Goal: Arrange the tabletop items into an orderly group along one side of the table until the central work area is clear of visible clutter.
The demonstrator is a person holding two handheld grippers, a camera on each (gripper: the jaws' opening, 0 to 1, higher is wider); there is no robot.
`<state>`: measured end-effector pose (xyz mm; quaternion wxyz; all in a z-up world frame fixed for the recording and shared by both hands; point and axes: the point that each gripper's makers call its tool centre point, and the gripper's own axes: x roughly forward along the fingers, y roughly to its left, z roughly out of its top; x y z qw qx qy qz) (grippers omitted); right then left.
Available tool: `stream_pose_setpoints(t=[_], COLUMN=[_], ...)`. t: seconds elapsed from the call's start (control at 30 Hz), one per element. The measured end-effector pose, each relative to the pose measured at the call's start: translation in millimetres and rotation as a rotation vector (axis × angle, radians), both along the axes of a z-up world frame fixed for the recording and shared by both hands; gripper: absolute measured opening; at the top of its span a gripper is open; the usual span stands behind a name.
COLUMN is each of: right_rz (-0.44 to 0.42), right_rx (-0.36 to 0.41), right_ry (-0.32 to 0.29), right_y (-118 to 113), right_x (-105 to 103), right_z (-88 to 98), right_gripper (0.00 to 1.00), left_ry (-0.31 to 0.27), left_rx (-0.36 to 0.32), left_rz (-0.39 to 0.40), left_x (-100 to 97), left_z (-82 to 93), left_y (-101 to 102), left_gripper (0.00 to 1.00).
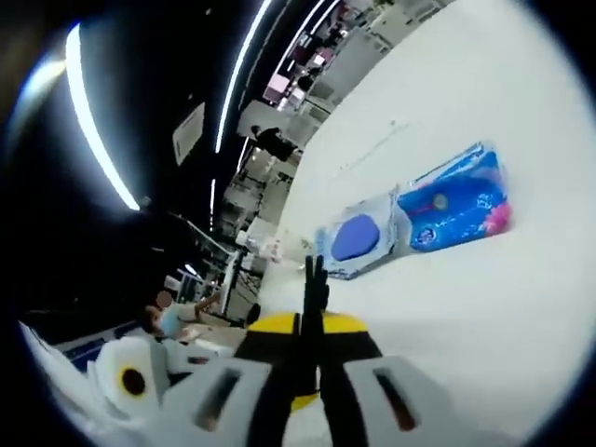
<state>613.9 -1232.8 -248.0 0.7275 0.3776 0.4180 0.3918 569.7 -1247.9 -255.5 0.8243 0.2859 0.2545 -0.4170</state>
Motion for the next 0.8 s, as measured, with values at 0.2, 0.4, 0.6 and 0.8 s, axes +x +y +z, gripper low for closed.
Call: stream_pose_setpoints(t=[0.2,0.4,0.6,0.8], right_rz=[-0.024,-0.048,-0.062,-0.064], right_rx=[-0.021,0.004,0.012,0.014], right_ry=[-0.018,-0.005,0.004,0.010], right_y=[-12.1,-21.4,-28.9,-36.4], right_x=[5.3,6.5,8.1,8.3], right_z=[-2.0,-0.8,-3.2,-10.6], right_gripper=[0.02,0.02,0.02,0.02], left_ry=[0.025,0.061,0.072,0.083], left_rx=[-0.153,-0.228,-0.266,-0.508], left_rz=[0.132,0.312,0.418,0.744], left_x=[10.7,22.5,19.3,30.2], left_z=[8.7,3.1,-2.6,2.3], left_y=[7.7,43.2,71.4,120.1], left_gripper=[0.15,0.37,0.40,0.80])
